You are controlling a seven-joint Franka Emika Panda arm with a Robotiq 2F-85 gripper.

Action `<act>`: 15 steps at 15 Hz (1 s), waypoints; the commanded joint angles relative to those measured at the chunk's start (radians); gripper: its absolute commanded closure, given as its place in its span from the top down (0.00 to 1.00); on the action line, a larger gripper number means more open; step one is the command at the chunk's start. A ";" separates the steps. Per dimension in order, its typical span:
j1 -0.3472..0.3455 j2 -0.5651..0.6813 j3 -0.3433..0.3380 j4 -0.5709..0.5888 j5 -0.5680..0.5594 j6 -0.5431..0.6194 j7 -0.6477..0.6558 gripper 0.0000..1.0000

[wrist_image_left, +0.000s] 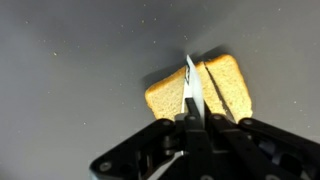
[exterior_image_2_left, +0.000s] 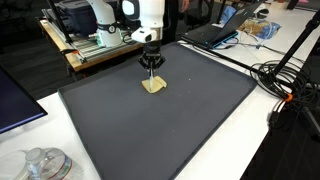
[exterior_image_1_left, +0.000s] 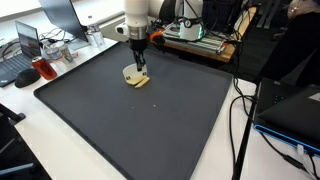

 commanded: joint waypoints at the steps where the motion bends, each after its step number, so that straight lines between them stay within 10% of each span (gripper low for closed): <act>1: 0.007 0.055 -0.016 0.015 0.028 0.015 -0.032 0.01; 15: 0.012 0.089 -0.038 -0.028 0.018 0.123 -0.042 0.01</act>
